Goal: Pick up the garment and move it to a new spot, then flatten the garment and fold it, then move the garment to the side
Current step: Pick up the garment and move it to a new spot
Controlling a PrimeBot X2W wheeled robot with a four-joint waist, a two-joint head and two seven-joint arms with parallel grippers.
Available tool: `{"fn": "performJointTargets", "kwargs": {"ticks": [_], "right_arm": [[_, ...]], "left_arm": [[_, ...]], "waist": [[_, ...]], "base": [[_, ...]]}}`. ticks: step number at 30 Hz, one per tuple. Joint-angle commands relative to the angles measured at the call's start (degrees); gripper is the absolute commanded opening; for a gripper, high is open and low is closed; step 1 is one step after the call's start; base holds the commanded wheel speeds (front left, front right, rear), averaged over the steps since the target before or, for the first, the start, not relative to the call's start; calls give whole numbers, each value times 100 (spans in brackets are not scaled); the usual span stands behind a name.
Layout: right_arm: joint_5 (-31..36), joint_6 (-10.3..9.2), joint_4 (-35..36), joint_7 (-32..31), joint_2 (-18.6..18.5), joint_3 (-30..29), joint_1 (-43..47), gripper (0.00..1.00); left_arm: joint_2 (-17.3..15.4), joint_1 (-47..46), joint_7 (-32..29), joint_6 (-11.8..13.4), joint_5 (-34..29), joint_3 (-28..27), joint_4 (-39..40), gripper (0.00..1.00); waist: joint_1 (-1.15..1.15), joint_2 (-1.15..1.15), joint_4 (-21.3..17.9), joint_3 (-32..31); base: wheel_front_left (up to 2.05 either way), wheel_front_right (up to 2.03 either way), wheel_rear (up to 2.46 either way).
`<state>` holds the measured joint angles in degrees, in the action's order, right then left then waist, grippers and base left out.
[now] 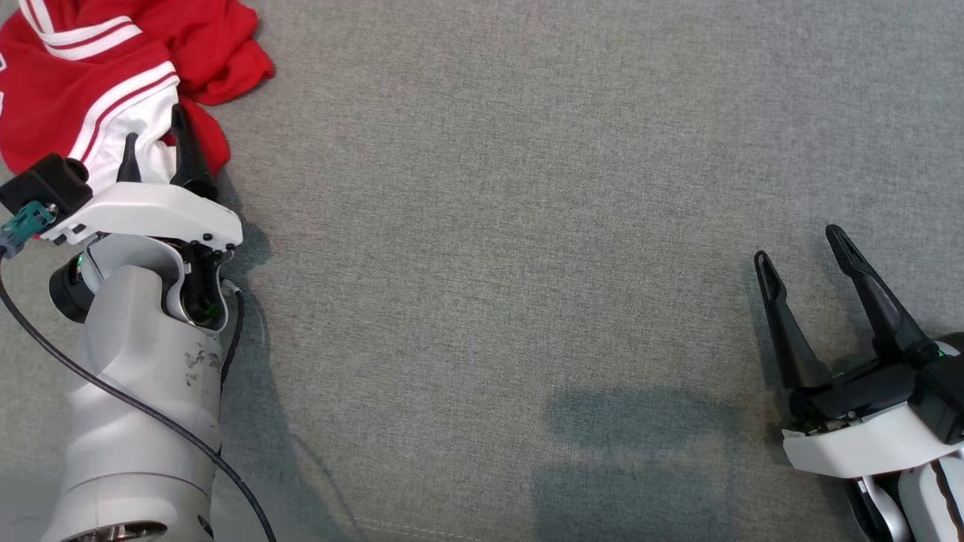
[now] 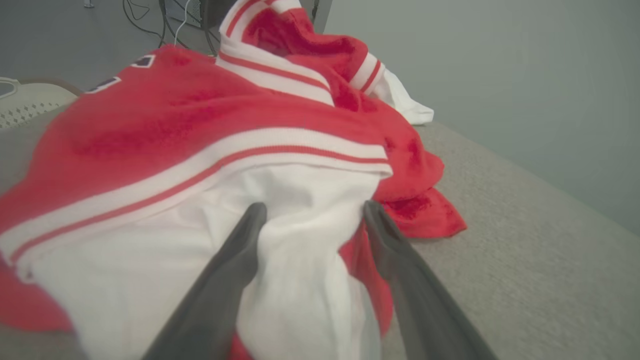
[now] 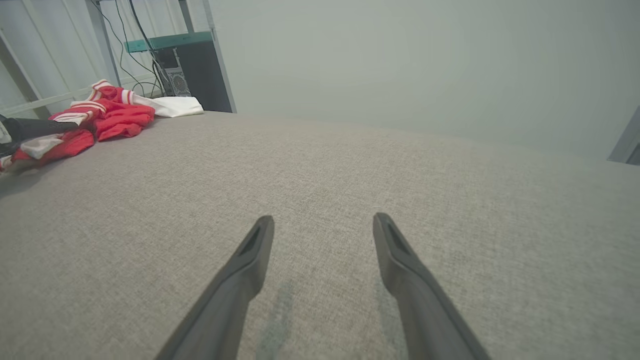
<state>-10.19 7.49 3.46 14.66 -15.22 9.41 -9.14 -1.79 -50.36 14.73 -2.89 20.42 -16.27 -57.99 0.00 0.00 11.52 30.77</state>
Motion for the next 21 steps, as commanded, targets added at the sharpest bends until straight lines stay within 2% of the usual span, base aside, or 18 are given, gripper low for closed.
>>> {"fn": "performJointTargets", "kwargs": {"ticks": [1, 10, 11, 12, 17, 21], "right_arm": [[-38, 0, 191, 34, -63, 118, -9, 100], [-74, 0, 210, 34, -59, 102, -52, 100], [-80, 0, 202, 34, -56, 111, -59, 100], [-91, 0, 194, 34, -53, 125, -66, 100], [-134, 0, 154, 34, -43, 192, -100, 100], [-156, 0, 116, 34, -13, 215, -134, 100]], "left_arm": [[-309, -65, 27, 64, -58, -137, 7, 100], [-426, -259, 27, 429, -283, -324, -333, 100], [-427, -263, 27, 433, -299, -341, -334, 32], [-426, -256, 27, 413, -311, -353, -361, 0], [-468, -215, 27, 383, -402, -394, -320, 0], [-467, -125, 27, 265, -485, -492, 103, 0]], "waist": [[0, 0, -77, 91], [0, 0, -183, 227], [0, 0, -184, 224], [0, 0, -185, 212], [0, 0, -181, 156], [0, 0, -173, 87]], "base": [[0, 0, 0], [0, 0, 0], [0, 0, 0], [0, 0, 0], [0, 0, 0], [0, 0, 0]]}}
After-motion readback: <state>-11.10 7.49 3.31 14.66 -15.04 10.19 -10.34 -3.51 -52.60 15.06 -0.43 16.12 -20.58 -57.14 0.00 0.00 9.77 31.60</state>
